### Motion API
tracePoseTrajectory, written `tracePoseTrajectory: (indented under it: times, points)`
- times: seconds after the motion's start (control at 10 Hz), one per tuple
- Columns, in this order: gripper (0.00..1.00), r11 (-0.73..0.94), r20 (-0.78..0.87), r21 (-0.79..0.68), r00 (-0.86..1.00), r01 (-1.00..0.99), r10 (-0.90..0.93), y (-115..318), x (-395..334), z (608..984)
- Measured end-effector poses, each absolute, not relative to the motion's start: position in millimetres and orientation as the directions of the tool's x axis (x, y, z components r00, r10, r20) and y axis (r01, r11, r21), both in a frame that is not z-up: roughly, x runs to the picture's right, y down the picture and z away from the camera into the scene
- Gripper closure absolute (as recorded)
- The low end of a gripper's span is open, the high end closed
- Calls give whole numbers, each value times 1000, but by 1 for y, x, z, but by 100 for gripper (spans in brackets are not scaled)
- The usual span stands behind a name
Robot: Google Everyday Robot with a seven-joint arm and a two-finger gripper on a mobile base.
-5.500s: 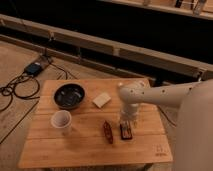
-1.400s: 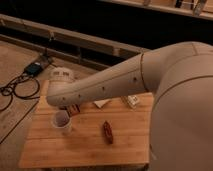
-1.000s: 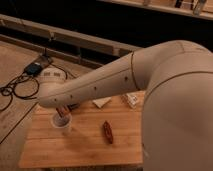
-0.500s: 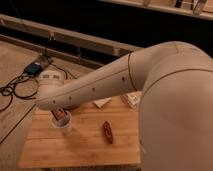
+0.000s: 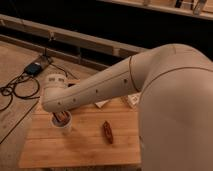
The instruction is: Place the eraser in the ceramic cup
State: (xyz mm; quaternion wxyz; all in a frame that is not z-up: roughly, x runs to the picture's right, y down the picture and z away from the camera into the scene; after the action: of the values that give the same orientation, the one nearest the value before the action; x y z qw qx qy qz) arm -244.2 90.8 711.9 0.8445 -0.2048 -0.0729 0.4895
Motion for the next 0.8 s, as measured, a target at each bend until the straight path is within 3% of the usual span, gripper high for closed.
tracePoseTrajectory:
  times: [0.4,0.8]
  points:
    - [99,455,-66,-434,531,-778,845,103,-245,717]
    - [65,459,-67,-450,541,-767,838,112,-245,721]
